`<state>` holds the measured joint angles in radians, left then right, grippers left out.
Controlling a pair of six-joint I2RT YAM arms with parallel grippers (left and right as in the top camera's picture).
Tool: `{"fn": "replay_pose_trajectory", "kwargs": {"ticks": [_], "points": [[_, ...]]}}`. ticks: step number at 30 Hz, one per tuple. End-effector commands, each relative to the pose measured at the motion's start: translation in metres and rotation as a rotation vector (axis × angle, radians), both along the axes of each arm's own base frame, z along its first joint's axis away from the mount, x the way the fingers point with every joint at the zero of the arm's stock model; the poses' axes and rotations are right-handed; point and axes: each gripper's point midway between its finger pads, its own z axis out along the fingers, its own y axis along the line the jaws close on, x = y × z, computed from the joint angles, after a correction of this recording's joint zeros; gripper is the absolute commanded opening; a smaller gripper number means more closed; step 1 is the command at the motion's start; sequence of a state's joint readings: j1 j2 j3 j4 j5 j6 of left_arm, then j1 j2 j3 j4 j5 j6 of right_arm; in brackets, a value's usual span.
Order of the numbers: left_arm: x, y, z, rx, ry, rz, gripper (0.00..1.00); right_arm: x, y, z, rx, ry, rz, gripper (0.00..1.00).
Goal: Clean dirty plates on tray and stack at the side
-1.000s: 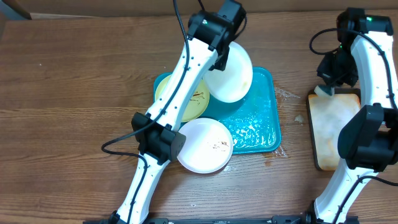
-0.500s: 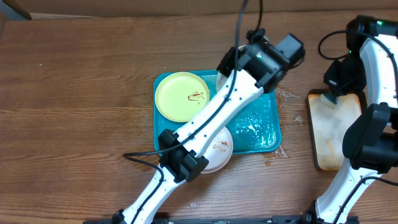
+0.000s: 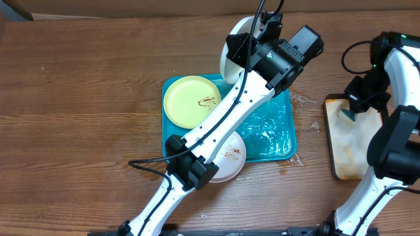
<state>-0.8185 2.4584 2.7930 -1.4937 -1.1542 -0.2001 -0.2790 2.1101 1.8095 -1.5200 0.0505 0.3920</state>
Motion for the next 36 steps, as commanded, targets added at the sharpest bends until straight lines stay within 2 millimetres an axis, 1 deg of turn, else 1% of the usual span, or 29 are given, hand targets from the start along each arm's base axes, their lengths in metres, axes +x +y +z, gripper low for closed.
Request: {"fn": "replay_pose_trajectory", "kwargs": {"ticks": [1, 10, 16, 19, 26, 27, 28, 30, 31, 32, 33, 34, 36], "points": [[-0.004, 0.0, 0.027, 0.056, -0.049, -0.015, 0.04, 0.0, -0.002, 0.012, 0.018, -0.046, -0.03, 0.04], [-0.011, -0.007, 0.033, 0.085, -0.077, -0.019, 0.04, 0.001, 0.0, 0.012, 0.031, -0.05, -0.034, 0.04], [-0.02, -0.015, 0.032, 0.101, -0.064, -0.043, 0.04, 0.001, 0.0, 0.012, 0.031, -0.05, -0.034, 0.04], [-0.019, -0.017, 0.031, 0.089, -0.063, -0.046, 0.04, 0.0, 0.0, 0.013, 0.032, -0.047, -0.034, 0.04], [-0.012, -0.006, 0.02, 0.047, -0.03, -0.025, 0.04, 0.0, 0.001, 0.013, 0.033, -0.045, -0.034, 0.04], [-0.014, -0.002, 0.021, 0.071, -0.022, -0.019, 0.04, -0.001, 0.001, 0.013, 0.033, -0.045, -0.034, 0.04], [-0.023, 0.0, 0.027, 0.079, -0.075, 0.013, 0.04, 0.0, 0.001, 0.013, 0.032, -0.047, -0.034, 0.04], [-0.019, -0.005, 0.022, 0.047, -0.077, 0.009, 0.04, 0.001, 0.001, 0.012, 0.033, -0.052, -0.035, 0.04], [-0.017, -0.003, 0.021, 0.067, -0.067, 0.007, 0.04, 0.002, 0.001, 0.012, 0.038, -0.056, -0.035, 0.04], [-0.018, 0.001, 0.023, 0.092, -0.07, 0.016, 0.04, 0.002, 0.002, 0.012, 0.041, -0.055, -0.036, 0.04], [-0.024, 0.003, 0.029, 0.105, -0.11, 0.038, 0.04, 0.001, 0.002, 0.013, 0.04, -0.053, -0.035, 0.04], [-0.025, 0.001, 0.029, 0.097, -0.115, 0.035, 0.04, 0.001, 0.001, 0.013, 0.038, -0.053, -0.035, 0.04], [-0.02, -0.004, 0.021, 0.078, -0.063, 0.004, 0.04, 0.002, 0.001, 0.012, 0.04, -0.056, -0.037, 0.04]]}}
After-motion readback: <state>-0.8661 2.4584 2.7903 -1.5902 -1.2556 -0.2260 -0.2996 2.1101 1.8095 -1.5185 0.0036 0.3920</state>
